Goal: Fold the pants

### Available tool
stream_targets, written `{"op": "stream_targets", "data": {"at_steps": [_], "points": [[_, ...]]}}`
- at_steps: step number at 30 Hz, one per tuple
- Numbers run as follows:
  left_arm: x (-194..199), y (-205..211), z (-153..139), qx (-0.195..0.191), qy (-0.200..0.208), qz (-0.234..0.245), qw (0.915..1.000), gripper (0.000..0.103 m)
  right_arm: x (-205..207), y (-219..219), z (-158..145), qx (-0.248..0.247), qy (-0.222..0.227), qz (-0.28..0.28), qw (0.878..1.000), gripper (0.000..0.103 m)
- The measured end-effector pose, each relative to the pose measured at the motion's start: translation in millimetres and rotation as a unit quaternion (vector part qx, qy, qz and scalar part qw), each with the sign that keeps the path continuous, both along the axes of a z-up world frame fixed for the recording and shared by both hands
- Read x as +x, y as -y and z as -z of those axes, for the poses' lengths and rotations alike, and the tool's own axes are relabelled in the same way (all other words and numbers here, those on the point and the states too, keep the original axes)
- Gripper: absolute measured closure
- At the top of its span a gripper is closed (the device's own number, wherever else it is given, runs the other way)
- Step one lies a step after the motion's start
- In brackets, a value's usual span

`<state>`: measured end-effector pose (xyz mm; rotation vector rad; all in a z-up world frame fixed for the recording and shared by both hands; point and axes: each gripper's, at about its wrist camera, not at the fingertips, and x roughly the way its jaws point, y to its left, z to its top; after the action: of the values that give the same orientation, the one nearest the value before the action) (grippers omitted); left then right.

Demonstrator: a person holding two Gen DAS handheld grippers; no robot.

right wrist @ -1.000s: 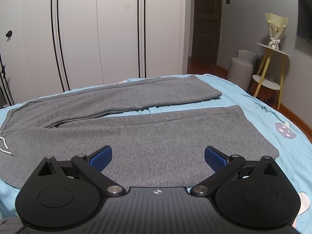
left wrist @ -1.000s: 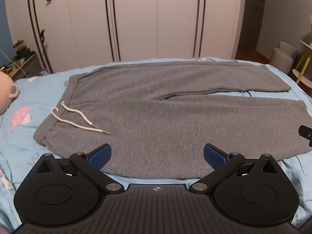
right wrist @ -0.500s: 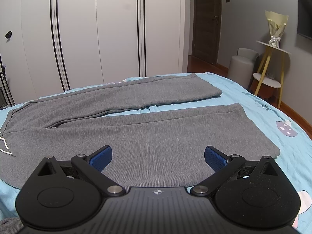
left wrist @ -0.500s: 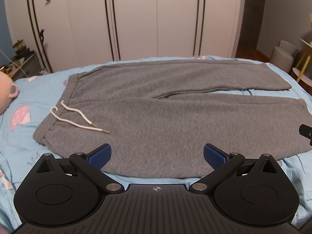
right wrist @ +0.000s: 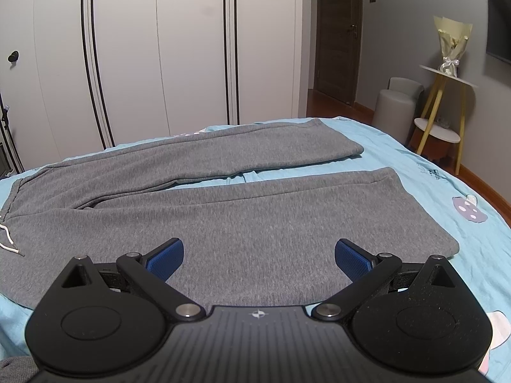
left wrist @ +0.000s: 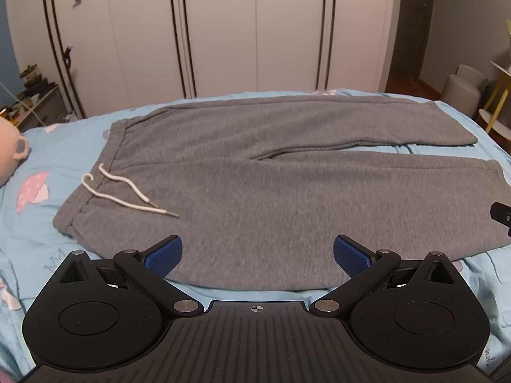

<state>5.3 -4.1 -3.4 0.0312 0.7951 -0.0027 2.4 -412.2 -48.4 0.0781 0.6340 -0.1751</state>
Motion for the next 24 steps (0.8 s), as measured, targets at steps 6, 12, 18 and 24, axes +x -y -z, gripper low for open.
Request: {"op": "stream_targets", "data": {"at_steps": [6,12,18,24], "points": [[0.9,0.0,1.0,0.000,-0.001,0.000,1.0000,0.000,0.5,1.4,1.6,0.001,-0.001,0.001,1.000,0.002],[0.9,0.5,0.6,0.001,-0.001,0.002,1.0000,0.000,1.2,0.8,1.4,-0.002,-0.001,0.003,1.000,0.002],[1.1,0.8,1.0,0.002,-0.002,0.002,1.0000,0.000,1.3,1.9,2.7,-0.002,-0.002,0.005,1.000,0.002],[2.2,0.9,1.6,0.001,-0.003,0.001,1.0000,0.000,1.1,0.3,3.6,-0.013,-0.001,0.005,1.000,0.002]]}}
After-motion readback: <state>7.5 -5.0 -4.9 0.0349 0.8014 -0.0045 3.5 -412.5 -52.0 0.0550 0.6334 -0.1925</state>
